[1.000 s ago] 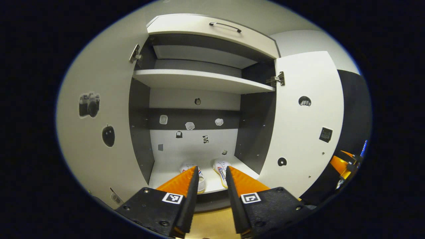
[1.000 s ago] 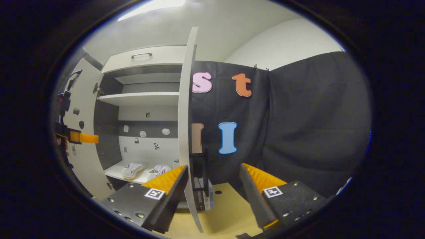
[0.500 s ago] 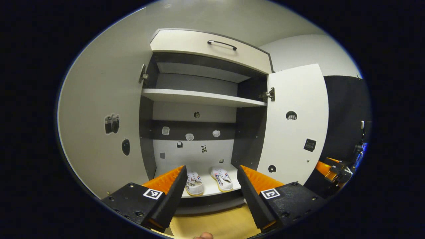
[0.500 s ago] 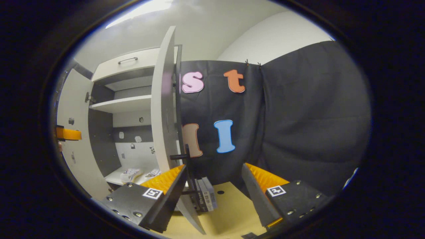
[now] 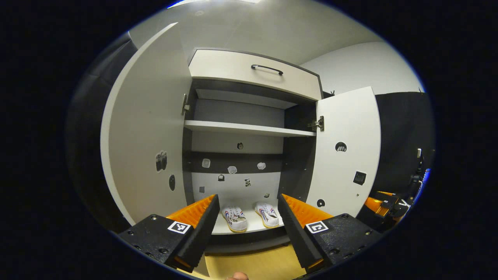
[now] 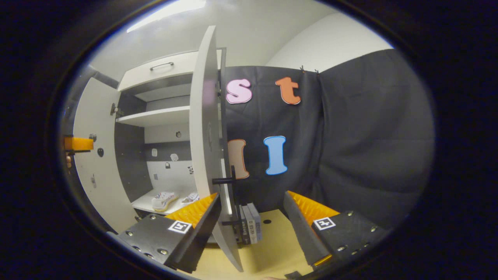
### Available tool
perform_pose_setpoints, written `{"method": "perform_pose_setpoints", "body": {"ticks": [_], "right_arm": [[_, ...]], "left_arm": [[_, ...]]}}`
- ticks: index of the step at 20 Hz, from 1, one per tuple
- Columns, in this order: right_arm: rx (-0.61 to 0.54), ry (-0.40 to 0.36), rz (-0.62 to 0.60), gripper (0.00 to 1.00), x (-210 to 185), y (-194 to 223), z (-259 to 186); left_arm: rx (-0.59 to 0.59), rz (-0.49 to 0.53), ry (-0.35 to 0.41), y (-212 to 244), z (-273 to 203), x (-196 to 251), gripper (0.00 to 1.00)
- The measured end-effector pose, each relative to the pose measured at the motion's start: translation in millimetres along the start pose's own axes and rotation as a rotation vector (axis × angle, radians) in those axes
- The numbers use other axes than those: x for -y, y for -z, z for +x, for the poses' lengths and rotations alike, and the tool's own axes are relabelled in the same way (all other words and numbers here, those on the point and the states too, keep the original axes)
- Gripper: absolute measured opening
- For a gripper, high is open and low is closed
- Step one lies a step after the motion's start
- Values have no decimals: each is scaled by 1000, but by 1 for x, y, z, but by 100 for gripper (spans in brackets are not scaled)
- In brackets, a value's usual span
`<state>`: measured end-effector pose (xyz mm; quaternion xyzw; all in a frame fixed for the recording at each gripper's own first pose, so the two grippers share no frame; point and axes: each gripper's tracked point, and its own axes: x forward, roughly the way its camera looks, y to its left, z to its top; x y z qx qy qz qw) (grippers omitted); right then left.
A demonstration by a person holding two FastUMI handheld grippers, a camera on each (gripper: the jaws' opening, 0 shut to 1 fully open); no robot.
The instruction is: Grab one shoe with the right hand and put it into the shoe cabinet, grab the other shoe with the left hand and put it into the shoe cabinet; then close the right door with the right hand and the left door with the left hand.
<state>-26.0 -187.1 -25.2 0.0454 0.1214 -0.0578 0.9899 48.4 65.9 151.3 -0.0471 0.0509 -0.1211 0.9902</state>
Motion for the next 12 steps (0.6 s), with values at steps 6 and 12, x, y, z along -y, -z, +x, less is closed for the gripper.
{"method": "perform_pose_setpoints", "body": {"ticks": [6, 12], "right_arm": [[-29, -160, 49, 98, -55, 6, 3], [-39, -294, 37, 98, -121, 10, 15]], "left_arm": [[16, -6, -43, -7, -21, -11, 92], [23, -16, -132, -9, -47, -37, 90]]}}
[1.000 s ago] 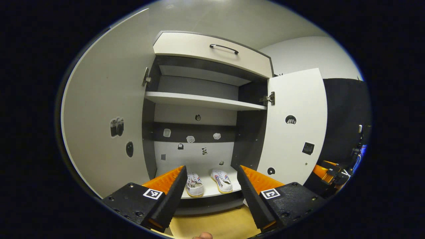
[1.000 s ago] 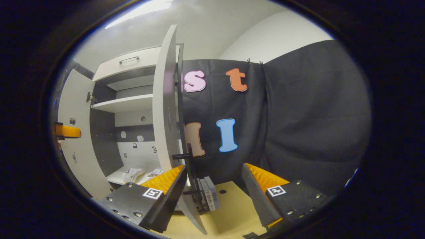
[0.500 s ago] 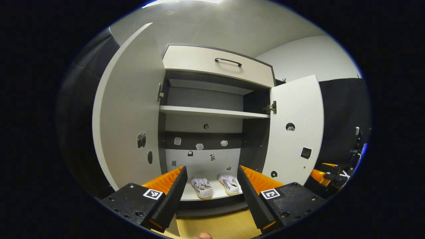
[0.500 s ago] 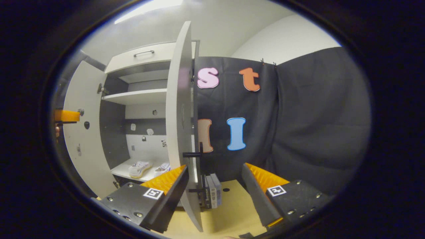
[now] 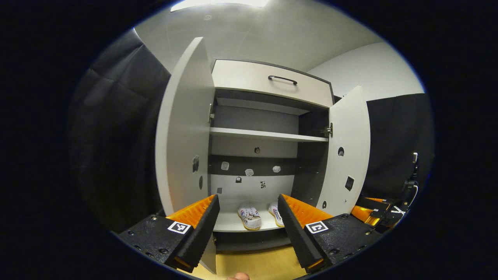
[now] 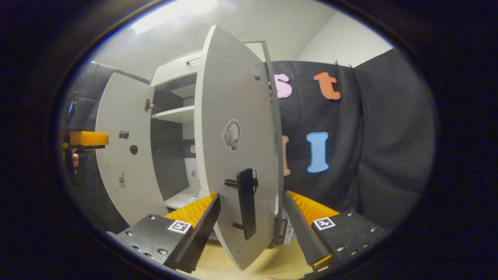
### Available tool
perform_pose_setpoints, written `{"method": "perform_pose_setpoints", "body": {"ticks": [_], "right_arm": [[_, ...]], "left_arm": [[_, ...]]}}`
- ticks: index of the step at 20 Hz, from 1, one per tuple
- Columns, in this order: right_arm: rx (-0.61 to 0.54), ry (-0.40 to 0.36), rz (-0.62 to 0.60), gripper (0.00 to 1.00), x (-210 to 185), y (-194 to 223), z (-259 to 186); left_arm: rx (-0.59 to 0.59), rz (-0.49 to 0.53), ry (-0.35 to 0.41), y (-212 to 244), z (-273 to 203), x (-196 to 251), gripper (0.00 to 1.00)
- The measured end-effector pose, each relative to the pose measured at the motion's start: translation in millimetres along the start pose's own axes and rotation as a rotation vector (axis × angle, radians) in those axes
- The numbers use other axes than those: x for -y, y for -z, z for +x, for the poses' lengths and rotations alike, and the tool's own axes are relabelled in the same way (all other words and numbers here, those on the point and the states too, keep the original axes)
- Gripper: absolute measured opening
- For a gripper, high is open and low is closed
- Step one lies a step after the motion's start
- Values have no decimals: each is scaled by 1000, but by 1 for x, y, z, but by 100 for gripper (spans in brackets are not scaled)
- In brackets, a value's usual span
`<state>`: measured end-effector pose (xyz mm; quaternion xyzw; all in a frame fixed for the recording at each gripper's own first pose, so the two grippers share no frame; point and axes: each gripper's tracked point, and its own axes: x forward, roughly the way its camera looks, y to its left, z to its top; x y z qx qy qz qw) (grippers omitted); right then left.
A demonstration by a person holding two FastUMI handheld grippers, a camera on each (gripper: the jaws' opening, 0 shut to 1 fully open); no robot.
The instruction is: Grab one shoe with the right hand and put it into the shoe cabinet, grab the other shoe with the left hand and put it into the shoe cabinet; then close the right door with the right hand and the left door with the left hand.
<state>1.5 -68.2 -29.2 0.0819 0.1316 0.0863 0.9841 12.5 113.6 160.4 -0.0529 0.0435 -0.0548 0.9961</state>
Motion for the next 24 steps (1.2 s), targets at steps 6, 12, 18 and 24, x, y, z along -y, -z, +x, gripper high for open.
{"method": "perform_pose_setpoints", "body": {"ticks": [6, 12, 18, 24], "right_arm": [[-19, -114, 21, 98, -46, 8, 31], [-27, -178, 33, 98, -75, 8, 47], [-34, -202, 32, 98, -88, 8, 53], [-29, -201, 38, 98, -90, 6, 53]], "left_arm": [[9, 7, -119, -4, -24, -39, 92], [15, 4, -222, -4, -42, -75, 90], [20, 13, -295, -5, -56, -103, 90], [-11, 19, -369, 9, -59, -135, 89]]}}
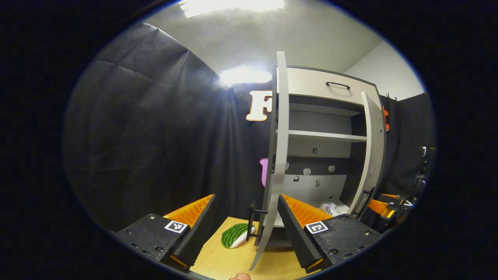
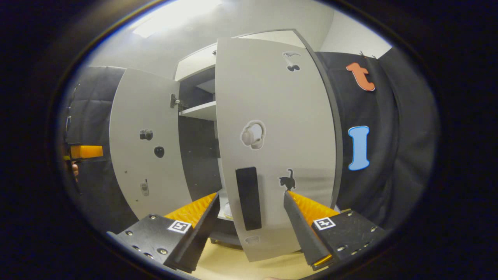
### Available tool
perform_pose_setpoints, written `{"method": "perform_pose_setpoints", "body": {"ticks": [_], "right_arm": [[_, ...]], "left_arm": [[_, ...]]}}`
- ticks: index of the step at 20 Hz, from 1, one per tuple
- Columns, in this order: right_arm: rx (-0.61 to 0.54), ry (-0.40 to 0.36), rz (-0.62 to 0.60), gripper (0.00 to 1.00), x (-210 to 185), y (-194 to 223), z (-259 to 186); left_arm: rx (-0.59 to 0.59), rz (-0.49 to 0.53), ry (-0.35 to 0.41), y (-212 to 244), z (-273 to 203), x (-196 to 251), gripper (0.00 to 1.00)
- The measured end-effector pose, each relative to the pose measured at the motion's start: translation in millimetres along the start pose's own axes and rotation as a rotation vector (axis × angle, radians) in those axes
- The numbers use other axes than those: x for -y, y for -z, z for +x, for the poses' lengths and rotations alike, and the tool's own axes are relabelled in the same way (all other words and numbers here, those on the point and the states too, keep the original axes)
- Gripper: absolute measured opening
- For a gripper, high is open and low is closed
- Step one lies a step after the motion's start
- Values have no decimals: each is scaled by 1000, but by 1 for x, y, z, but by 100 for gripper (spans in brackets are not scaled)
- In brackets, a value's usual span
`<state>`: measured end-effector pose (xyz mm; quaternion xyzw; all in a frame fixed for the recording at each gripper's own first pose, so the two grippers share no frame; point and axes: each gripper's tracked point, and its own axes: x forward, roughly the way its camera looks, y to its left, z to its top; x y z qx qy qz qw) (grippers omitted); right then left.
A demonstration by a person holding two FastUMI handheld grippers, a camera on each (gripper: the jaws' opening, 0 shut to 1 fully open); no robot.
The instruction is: Grab one shoe with the right hand and put it into the shoe cabinet, grab the other shoe with the left hand and put it into the shoe cabinet; then close the right door with the right hand and the left door with the left hand.
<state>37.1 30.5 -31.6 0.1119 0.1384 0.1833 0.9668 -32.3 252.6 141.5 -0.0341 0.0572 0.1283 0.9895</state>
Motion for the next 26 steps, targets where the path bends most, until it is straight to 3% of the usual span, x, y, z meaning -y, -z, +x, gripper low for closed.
{"method": "perform_pose_setpoints", "body": {"ticks": [1, 2, 4, 5, 9, 10, 11, 12, 15, 16, 18, 19, 21, 22, 24, 26], "right_arm": [[0, 4, -1, 98, 0, 0, 0], [-1, 7, 0, 98, 1, 0, -1], [0, 15, 2, 98, 3, 1, -4], [-1, 21, 2, 98, 5, 0, -5], [1, 50, 6, 98, 15, 0, -10], [-1, 56, 9, 98, 16, 1, -11], [-4, 61, 12, 98, 18, 3, -12], [-5, 65, 15, 98, 20, 3, -12], [-9, 68, 20, 98, 20, 6, -11], [-8, 68, 20, 98, 19, 6, -10], [-6, 65, 20, 98, 17, 6, -9], [-7, 62, 20, 98, 16, 6, -7], [-8, 57, 20, 98, 14, 6, -8], [-7, 56, 18, 98, 14, 6, -7], [-7, 57, 20, 98, 12, 8, -8], [-6, 60, 24, 98, 14, 7, -9]], "left_arm": [[-11, 0, -6, 4, 3, -3, 95], [-25, -2, -8, 10, 8, -5, 90], [-54, -8, -11, 21, 15, -7, 95], [-67, -9, -11, 26, 19, -9, 90], [-105, -8, -14, 39, 31, -12, 90], [-111, -6, -12, 42, 33, -10, 95], [-117, 3, -15, 43, 33, -11, 90], [-122, 17, -11, 45, 34, -11, 95], [-133, 13, 24, 45, 34, -5, 93], [-137, 6, 35, 44, 36, -4, 87], [-143, 9, 53, 45, 37, -1, 91], [-142, 15, 67, 45, 38, 2, 85], [-143, 17, 100, 45, 38, 12, 84], [-145, 14, 118, 46, 39, 17, 88], [-149, 10, 161, 48, 38, 30, 83], [-150, 15, 213, 49, 37, 50, 88]]}}
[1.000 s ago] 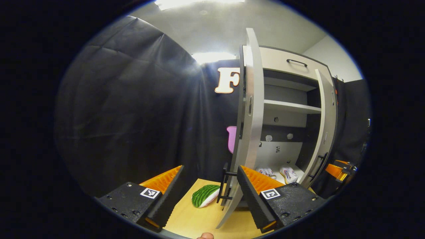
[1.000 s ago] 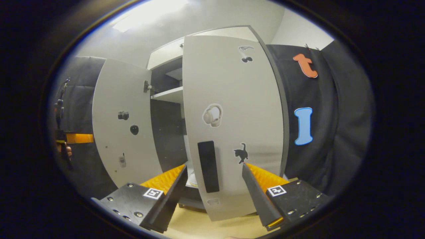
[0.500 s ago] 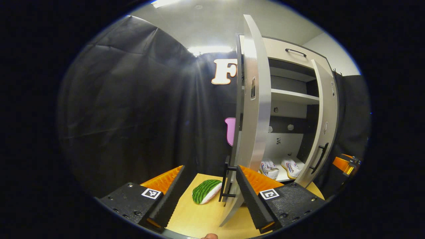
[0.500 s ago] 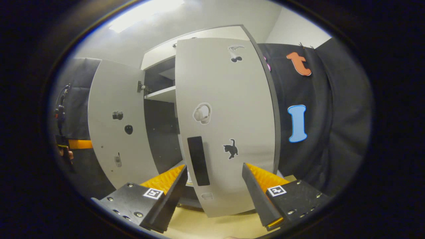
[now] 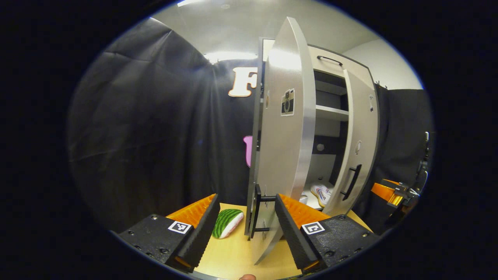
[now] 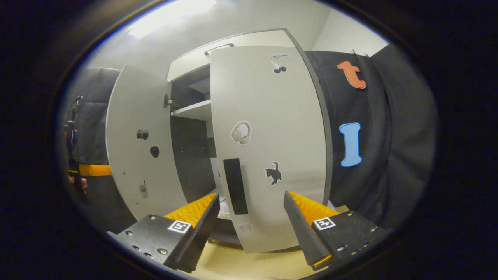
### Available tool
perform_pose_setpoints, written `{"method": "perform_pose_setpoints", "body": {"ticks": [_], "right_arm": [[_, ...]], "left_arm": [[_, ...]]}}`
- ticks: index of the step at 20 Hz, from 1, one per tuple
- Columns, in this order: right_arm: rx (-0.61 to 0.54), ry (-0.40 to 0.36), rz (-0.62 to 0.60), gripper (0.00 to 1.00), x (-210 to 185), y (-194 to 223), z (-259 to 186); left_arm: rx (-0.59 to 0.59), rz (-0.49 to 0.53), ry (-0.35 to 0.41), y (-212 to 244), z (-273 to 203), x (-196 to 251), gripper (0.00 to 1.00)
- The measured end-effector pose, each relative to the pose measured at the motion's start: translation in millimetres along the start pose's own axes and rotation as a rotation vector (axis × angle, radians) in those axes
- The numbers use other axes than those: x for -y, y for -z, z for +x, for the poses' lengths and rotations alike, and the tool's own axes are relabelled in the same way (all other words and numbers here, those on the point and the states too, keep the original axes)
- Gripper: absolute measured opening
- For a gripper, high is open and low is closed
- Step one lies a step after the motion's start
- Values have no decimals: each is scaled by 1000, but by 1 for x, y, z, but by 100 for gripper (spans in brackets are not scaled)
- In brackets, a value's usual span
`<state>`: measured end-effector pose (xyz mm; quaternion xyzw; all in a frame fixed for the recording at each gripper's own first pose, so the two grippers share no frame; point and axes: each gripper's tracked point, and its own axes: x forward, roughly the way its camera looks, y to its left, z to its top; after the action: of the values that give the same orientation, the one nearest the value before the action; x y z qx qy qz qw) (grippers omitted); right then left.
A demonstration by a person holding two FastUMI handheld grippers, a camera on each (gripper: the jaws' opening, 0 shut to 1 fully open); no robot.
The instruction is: Grab one shoe with the right hand and put it into the shoe cabinet, grab the other shoe with the left hand and put it into the shoe cabinet; then close the right door with the right hand and the left door with the left hand.
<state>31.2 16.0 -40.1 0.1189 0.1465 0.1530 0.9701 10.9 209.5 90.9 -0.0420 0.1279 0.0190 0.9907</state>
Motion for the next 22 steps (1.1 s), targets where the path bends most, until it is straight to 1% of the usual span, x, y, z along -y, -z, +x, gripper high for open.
{"method": "perform_pose_setpoints", "body": {"ticks": [1, 2, 3, 5, 6, 7, 8, 9, 12, 14, 15, 16, 17, 18, 19, 20, 22], "right_arm": [[0, 4, 4, 98, 1, 1, -1], [0, 7, 7, 98, 2, 1, -4], [2, 12, 11, 98, 3, 0, -5], [7, 27, 15, 98, 9, -1, -10], [9, 36, 17, 98, 12, -1, -14], [11, 46, 19, 98, 15, -2, -16], [14, 57, 21, 98, 18, -3, -19], [15, 66, 23, 98, 20, -3, -23], [21, 92, 27, 98, 30, -5, -30], [25, 101, 31, 98, 32, -7, -31], [27, 104, 32, 98, 33, -7, -32], [29, 107, 30, 98, 34, -8, -33], [34, 110, 28, 98, 34, -11, -33], [37, 113, 27, 98, 35, -12, -34], [38, 117, 26, 98, 36, -11, -34], [39, 121, 25, 98, 37, -12, -35], [43, 130, 28, 98, 40, -12, -37]], "left_arm": [[0, 2, 25, 1, 3, 10, 83], [1, 2, 49, 1, 7, 18, 88], [0, 7, 72, 1, 9, 27, 83], [-1, 15, 110, 1, 17, 43, 83], [1, 18, 122, 1, 20, 49, 88], [-3, 28, 132, 2, 25, 54, 88], [-3, 33, 143, 2, 29, 59, 83], [2, 32, 157, 1, 32, 64, 88], [6, 7, 208, 4, 40, 81, 88], [-1, 8, 240, 15, 53, 92, 88], [-11, 11, 243, 20, 59, 97, 88], [-12, 16, 237, 23, 64, 99, 84], [-8, 23, 233, 23, 65, 99, 89], [-10, 22, 247, 26, 67, 104, 89], [-10, 12, 268, 26, 68, 111, 95], [-11, 5, 282, 25, 70, 118, 96], [-1, 13, 285, 22, 75, 122, 96]]}}
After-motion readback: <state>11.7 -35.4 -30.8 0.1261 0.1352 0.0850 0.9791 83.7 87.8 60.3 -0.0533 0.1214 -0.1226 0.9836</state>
